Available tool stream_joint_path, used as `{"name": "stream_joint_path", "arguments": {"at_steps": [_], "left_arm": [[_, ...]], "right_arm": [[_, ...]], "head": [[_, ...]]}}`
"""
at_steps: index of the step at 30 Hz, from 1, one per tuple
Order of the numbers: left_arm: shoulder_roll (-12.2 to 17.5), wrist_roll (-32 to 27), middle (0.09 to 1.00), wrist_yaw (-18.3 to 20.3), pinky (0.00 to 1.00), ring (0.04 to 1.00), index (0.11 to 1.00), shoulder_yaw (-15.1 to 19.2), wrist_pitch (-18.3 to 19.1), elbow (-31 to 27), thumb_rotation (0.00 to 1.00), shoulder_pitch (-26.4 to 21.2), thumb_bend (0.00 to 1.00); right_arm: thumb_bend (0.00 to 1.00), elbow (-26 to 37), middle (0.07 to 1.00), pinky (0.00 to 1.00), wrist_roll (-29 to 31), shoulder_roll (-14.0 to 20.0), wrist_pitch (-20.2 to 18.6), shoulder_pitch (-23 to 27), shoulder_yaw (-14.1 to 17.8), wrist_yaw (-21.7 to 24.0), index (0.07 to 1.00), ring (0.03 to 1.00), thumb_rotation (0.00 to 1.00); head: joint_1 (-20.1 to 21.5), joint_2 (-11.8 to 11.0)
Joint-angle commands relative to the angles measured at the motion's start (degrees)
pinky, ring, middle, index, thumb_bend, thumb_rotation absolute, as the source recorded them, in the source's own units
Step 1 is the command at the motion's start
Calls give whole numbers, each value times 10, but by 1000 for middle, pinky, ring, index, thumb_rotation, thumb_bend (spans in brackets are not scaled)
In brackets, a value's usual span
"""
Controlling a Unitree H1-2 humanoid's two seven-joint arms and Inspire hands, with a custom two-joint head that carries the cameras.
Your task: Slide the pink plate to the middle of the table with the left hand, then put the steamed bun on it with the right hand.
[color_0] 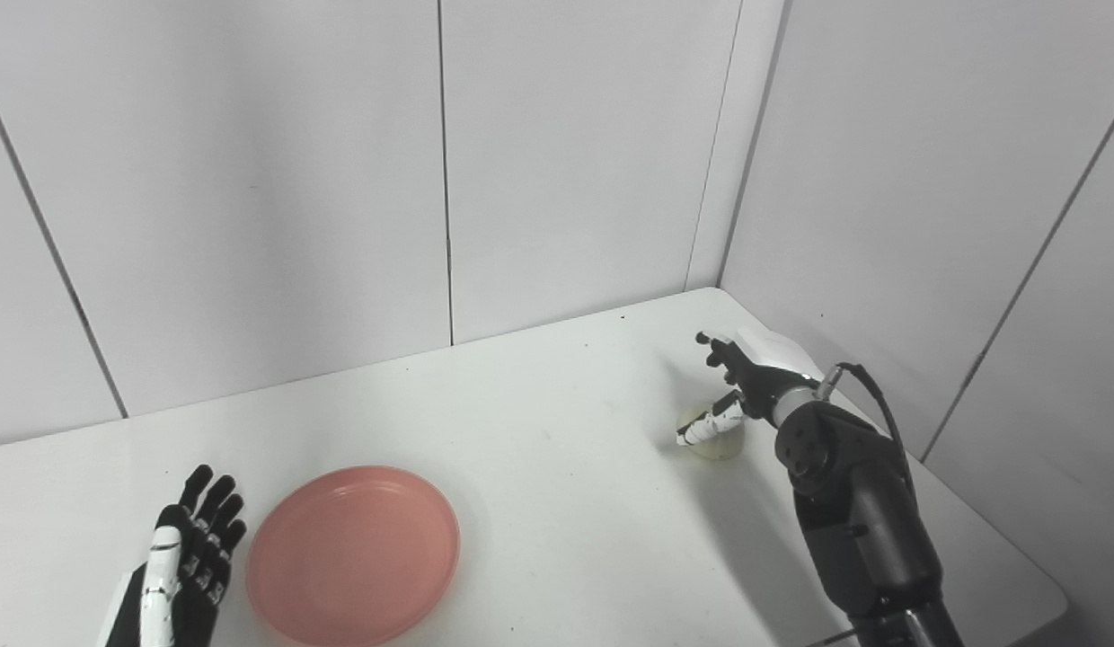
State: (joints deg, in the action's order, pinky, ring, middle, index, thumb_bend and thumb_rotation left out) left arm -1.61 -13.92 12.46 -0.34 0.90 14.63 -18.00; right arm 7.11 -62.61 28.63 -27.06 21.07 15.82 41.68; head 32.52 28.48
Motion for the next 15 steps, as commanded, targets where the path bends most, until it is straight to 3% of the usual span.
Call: {"name": "stream_joint_path", "arguments": {"at_steps": [1,5,9,13,15], "left_arm": [[2,-3,970,2,1000,986,949,2,9,-7,971,-2,438],[1,-5,967,-1,1000,981,944,3,13,-11,967,-1,438],[0,-5,963,0,1000,981,941,3,13,-12,952,-1,436],[2,-6,968,2,1000,984,943,3,13,-18,951,0,433],[2,-6,969,0,1000,984,940,3,17,-25,951,2,436]], "right_arm": [[947,6,646,401,-22,13,2,23,7,14,917,537,236],[950,-12,606,355,-43,9,2,28,14,41,919,470,224],[950,-38,712,492,-53,12,2,32,12,55,901,621,168],[934,-50,693,520,-19,23,2,24,9,30,817,626,16],[922,-53,682,522,-2,27,2,20,9,17,796,621,6]], "head": [[-1,1],[0,4],[1,7],[1,7],[1,11]]}}
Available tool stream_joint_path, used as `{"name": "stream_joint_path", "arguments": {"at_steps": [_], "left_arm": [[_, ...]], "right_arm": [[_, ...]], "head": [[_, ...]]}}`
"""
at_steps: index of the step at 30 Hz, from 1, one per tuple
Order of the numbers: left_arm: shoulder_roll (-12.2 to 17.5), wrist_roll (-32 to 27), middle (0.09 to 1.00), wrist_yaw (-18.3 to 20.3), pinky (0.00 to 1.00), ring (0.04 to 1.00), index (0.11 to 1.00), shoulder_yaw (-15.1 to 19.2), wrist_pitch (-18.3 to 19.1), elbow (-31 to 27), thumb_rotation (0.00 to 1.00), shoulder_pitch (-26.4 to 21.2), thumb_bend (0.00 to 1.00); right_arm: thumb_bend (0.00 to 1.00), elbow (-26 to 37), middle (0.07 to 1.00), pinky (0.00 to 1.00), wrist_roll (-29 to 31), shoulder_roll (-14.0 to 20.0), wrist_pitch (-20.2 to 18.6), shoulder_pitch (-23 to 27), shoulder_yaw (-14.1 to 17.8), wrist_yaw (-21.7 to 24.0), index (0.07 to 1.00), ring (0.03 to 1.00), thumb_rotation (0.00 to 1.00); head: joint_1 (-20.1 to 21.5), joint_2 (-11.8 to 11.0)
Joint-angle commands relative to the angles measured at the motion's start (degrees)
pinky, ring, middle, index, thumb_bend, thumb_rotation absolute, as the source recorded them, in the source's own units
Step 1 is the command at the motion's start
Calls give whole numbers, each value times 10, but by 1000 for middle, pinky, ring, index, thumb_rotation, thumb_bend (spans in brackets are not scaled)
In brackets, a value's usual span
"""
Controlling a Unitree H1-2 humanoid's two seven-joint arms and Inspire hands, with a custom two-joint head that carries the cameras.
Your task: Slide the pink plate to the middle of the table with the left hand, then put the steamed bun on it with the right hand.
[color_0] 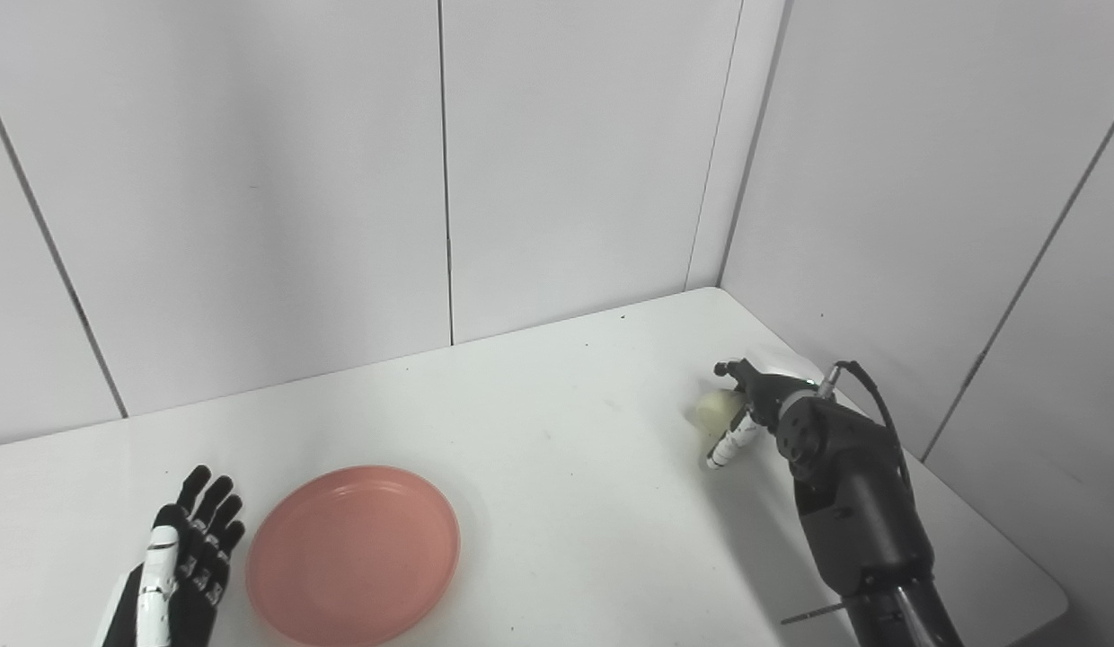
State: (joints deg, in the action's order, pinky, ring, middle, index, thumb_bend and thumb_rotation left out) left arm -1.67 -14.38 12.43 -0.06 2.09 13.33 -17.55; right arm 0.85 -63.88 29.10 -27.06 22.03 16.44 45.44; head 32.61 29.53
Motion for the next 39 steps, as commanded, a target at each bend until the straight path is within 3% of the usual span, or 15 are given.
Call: {"name": "stream_joint_path", "arguments": {"at_steps": [1,6,7,8,11,12,16,20,26,32,37,39], "left_arm": [[2,-1,969,0,1000,985,939,0,7,-15,950,-3,436],[3,2,975,-1,1000,990,941,-1,14,-24,959,0,435],[4,2,974,0,1000,990,942,-1,12,-22,950,0,444],[4,2,976,2,1000,992,945,-1,10,-19,946,0,447],[3,4,974,0,1000,990,944,-2,9,-19,946,-1,447],[2,6,965,-1,1000,981,934,-3,9,-20,947,-1,448],[1,7,967,-3,1000,984,939,-4,8,-23,943,0,453],[-3,4,964,-2,1000,980,933,-4,6,-16,919,-2,469],[-5,11,967,-7,1000,978,936,-8,15,-25,926,0,459],[-11,9,974,-11,1000,986,943,-11,22,-33,920,2,468],[-13,27,970,-14,998,978,941,-19,6,-29,928,5,482],[-15,38,967,-19,984,972,944,-24,2,-32,938,8,482]], "right_arm": [[918,6,678,523,15,23,2,9,1,-25,788,619,3],[899,-8,623,442,30,25,2,5,-13,-73,746,536,0],[703,-9,543,388,34,26,2,3,-16,-82,722,484,0],[611,-12,501,324,38,25,2,2,-18,-100,697,419,0],[575,-21,481,263,44,24,2,2,-28,-151,653,351,0],[548,-22,480,264,47,24,2,2,-31,-164,556,351,0],[525,-16,426,317,68,23,4,0,-37,-227,516,388,0],[524,-21,414,296,101,25,15,-5,-43,-297,518,365,0],[526,-2,420,289,127,33,8,-9,-58,-332,515,360,0],[526,12,409,273,140,33,2,-10,-62,-338,511,354,0],[527,28,432,295,198,15,9,-4,-53,-359,516,379,0],[529,32,470,349,232,13,21,-5,-49,-366,495,428,0]], "head": [[-1,1],[-3,3],[-3,3],[-4,4],[-6,5],[-6,4],[-9,5],[-12,6],[-17,7],[-27,8],[-66,12],[-84,13]]}}
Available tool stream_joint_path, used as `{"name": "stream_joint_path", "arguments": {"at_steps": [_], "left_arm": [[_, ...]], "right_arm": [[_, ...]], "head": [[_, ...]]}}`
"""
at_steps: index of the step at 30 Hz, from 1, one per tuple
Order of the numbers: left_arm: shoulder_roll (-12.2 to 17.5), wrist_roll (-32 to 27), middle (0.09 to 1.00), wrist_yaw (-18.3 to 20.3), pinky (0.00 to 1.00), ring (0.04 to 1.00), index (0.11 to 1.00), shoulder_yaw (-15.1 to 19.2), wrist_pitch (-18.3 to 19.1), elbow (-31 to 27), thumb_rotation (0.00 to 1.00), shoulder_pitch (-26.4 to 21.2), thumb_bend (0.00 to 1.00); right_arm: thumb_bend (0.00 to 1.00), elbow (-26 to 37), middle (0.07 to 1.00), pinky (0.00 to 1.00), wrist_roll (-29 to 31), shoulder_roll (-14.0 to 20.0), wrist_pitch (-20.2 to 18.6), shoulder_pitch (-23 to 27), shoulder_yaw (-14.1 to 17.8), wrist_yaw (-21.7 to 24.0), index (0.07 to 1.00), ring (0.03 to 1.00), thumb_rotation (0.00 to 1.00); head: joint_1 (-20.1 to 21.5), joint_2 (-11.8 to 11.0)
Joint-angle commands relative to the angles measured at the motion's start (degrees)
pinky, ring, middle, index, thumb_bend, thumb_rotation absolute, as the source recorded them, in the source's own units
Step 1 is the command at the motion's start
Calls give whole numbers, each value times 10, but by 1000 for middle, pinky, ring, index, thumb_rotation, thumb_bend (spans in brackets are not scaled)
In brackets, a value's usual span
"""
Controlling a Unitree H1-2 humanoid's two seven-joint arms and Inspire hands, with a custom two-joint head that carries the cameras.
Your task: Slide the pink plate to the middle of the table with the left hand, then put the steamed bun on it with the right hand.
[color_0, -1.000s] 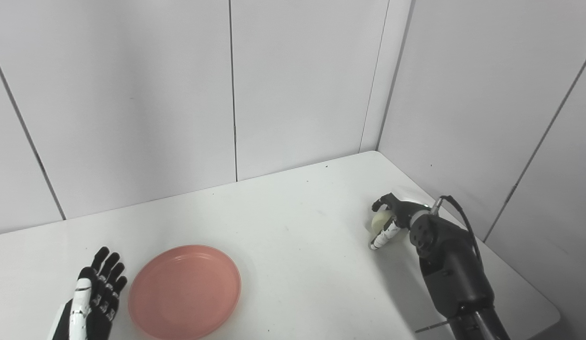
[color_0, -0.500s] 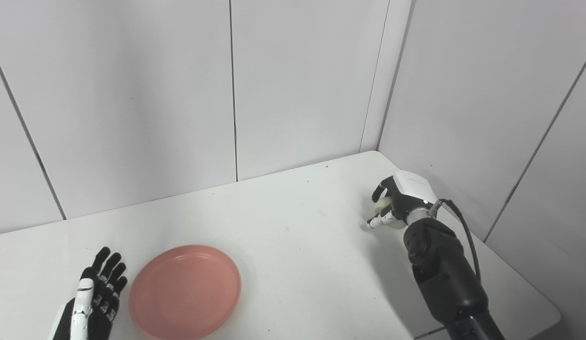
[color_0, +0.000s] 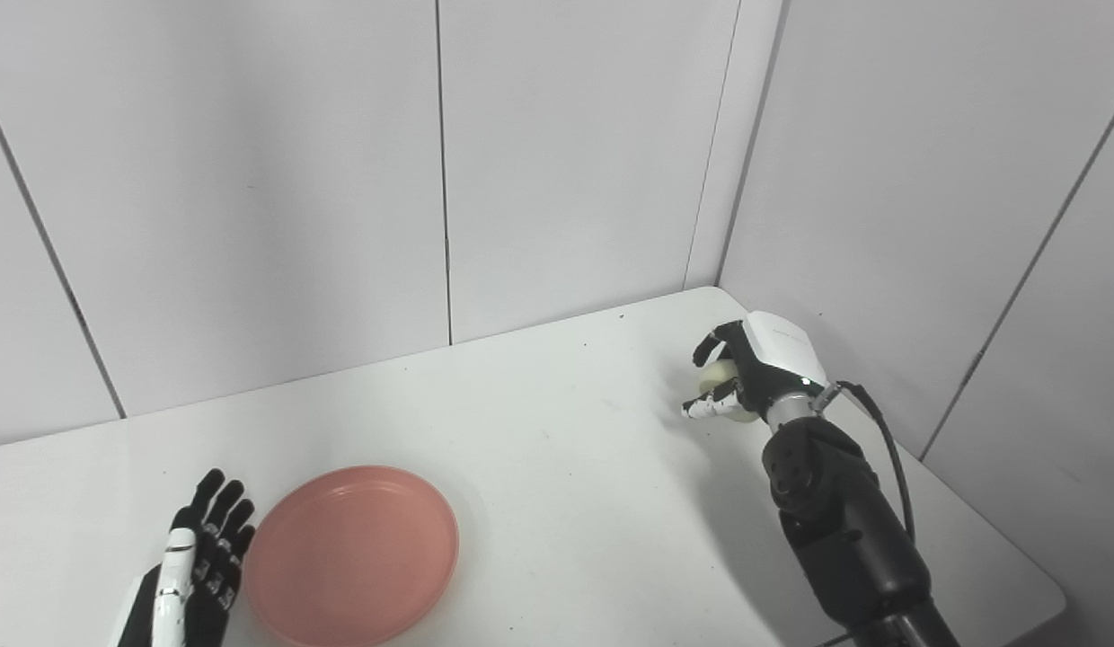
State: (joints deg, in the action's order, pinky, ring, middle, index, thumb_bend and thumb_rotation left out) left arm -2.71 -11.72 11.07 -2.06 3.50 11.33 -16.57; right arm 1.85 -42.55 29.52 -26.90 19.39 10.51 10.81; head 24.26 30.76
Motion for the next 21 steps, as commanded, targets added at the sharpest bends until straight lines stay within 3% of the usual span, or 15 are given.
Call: {"name": "stream_joint_path", "arguments": {"at_steps": [1,2,4,12,17,18,21], "left_arm": [[-6,16,966,-8,982,972,942,-7,-9,-16,945,0,472],[-7,20,964,-10,981,972,936,-9,-7,-19,959,1,450],[-13,28,961,-18,981,971,933,-14,0,-24,961,4,444],[-36,46,967,-32,1000,982,946,-27,-20,0,942,3,453],[-50,56,978,-35,1000,990,958,-33,-47,28,917,-3,458],[-52,59,980,-36,1000,988,961,-35,-54,35,915,-4,455],[-57,67,983,-40,1000,990,968,-39,-71,51,928,-8,447]], "right_arm": [[527,25,478,356,41,4,46,20,9,-32,494,429,0],[521,26,489,360,56,2,64,19,7,-41,499,422,0],[519,37,492,350,77,-6,88,16,-6,-50,508,410,0],[516,99,497,320,137,-40,127,6,-68,-34,499,382,0],[516,120,524,305,167,-63,155,-1,-86,-40,467,399,0],[518,122,507,238,168,-67,158,-2,-90,-41,473,426,0],[519,118,492,173,185,-77,200,-2,-103,-45,480,442,0]], "head": [[-21,1],[-21,1],[-63,2],[-137,6],[-187,8],[-187,8],[-224,10]]}}
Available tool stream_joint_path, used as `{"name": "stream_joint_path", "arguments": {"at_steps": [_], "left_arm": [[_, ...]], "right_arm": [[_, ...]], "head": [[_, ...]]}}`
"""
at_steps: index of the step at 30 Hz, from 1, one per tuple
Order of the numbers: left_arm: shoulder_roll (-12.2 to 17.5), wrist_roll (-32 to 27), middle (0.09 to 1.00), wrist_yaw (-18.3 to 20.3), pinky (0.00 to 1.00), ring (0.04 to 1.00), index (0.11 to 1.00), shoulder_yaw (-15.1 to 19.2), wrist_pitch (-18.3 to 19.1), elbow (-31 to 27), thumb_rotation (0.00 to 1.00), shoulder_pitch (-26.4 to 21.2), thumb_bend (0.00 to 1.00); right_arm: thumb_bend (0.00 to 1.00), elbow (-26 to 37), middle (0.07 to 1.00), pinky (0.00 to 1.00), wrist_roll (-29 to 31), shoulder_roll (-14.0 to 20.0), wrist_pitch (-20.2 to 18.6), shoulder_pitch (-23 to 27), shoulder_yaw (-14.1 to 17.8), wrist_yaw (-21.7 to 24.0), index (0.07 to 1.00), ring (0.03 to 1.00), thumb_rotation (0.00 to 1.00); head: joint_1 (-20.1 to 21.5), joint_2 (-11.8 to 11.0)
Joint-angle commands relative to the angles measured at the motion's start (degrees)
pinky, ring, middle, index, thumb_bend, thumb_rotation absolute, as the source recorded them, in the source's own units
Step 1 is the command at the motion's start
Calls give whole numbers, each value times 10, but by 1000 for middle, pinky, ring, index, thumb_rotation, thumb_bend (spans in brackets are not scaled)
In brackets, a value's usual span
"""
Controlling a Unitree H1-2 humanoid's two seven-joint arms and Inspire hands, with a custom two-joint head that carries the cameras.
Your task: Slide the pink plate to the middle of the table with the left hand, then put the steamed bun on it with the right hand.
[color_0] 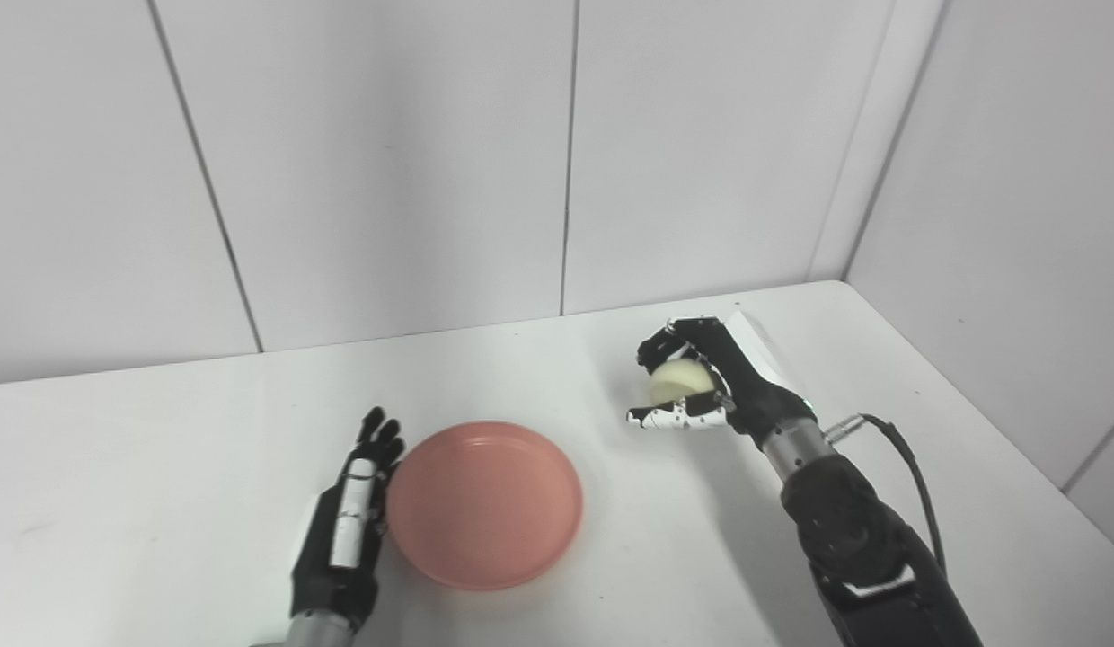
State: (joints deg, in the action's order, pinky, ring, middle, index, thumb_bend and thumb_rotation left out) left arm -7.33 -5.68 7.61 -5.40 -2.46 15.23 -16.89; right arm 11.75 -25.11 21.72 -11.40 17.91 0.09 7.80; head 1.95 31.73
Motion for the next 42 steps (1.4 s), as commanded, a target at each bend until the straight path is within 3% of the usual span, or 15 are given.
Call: {"name": "stream_joint_path", "arguments": {"at_steps": [1,7,9,12,21,31,34,39,42], "left_arm": [[-12,8,982,-6,1000,988,968,-6,-14,17,935,-6,444],[-20,19,980,-8,1000,985,973,-9,-46,57,974,-19,465],[-24,24,982,-12,1000,986,975,-9,-52,65,994,-22,487],[-29,33,980,-20,1000,986,973,-9,-65,80,1000,-26,497],[-32,35,981,-24,1000,989,967,-8,-70,87,996,-29,511],[-31,38,977,-25,1000,990,970,-10,-59,73,996,-23,472],[-31,36,982,-23,1000,995,976,-10,-56,68,982,-21,475],[-30,39,980,-25,1000,993,973,-11,-56,66,971,-20,469],[-31,40,977,-27,1000,990,970,-10,-62,72,978,-22,475]], "right_arm": [[518,17,495,164,16,-3,56,14,-4,-15,478,442,0],[517,10,498,229,34,-22,97,16,-54,8,472,447,0],[513,-21,518,288,31,-27,126,16,-69,0,486,393,0],[514,-69,522,340,28,-35,166,20,-82,-10,490,396,0],[513,-172,513,362,-12,-61,254,42,-108,-58,513,393,0],[512,-255,526,332,-107,-72,344,64,-125,-174,500,393,0],[511,-267,521,312,-121,-74,362,69,-125,-203,505,383,0],[512,-251,517,342,-117,-76,359,66,-124,-201,502,391,0],[514,-254,511,365,-116,-69,376,64,-129,-217,504,406,0]], "head": [[-1,1],[-57,3],[-69,2],[-81,2],[-80,2],[-72,1],[-72,1],[-68,2],[-67,2]]}}
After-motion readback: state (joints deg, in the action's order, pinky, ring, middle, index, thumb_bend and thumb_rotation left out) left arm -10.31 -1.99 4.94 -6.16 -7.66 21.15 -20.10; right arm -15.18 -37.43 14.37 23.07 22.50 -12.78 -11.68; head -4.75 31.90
